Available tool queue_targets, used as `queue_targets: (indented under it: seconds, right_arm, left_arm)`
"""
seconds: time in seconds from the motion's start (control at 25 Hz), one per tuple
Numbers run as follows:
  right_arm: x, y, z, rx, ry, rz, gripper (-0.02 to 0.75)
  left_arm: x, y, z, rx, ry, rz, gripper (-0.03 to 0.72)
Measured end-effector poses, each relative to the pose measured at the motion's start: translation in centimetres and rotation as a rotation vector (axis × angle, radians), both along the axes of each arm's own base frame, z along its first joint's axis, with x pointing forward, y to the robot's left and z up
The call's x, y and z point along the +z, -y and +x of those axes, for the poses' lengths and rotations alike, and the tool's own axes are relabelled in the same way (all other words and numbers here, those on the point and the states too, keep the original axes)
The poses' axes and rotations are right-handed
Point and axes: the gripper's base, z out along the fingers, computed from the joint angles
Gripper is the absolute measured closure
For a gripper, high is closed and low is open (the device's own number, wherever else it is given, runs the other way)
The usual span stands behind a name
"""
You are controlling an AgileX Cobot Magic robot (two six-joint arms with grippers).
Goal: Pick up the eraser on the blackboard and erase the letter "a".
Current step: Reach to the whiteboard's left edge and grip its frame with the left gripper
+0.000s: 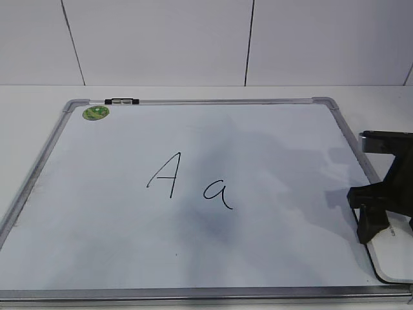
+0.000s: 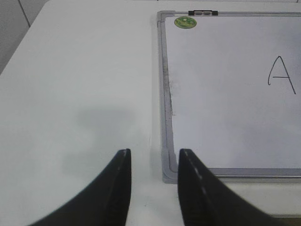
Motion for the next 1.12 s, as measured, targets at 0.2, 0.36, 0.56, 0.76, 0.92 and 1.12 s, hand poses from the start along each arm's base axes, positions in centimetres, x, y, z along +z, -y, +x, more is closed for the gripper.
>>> queue_targets:
  seconds: [0.2, 0.36, 0.56, 0.76, 0.92, 1.12]
  right_arm:
    - [0.0, 0.0, -0.1, 0.000, -0.009, -0.001, 0.201]
    - [0.2, 0.0, -0.1, -0.003, -0.027, 0.002, 0.201]
    - [1.6, -0.2, 0.8, -0.003, -0.038, 0.005, 0.202]
    - [3.1, -0.3, 1.7, 0.001, -0.029, 0.008, 0.202]
    - [3.8, -0.6, 2.0, 0.003, -0.028, 0.028, 0.202]
    - [4.3, -1.0, 1.9, 0.021, -0.050, 0.078, 0.202]
  left_arm:
    - [0.0, 0.0, 0.0, 0.000, 0.000, 0.000, 0.452]
    - [0.0, 0.0, 0.0, 0.000, 0.000, 0.000, 0.452]
    - [0.0, 0.0, 0.0, 0.000, 0.000, 0.000, 0.452]
    - [0.0, 0.0, 0.0, 0.000, 0.000, 0.000, 0.452]
    - [0.0, 0.0, 0.0, 0.000, 0.000, 0.000, 0.452]
    - [0.0, 0.0, 0.0, 0.000, 0.000, 0.000, 0.452]
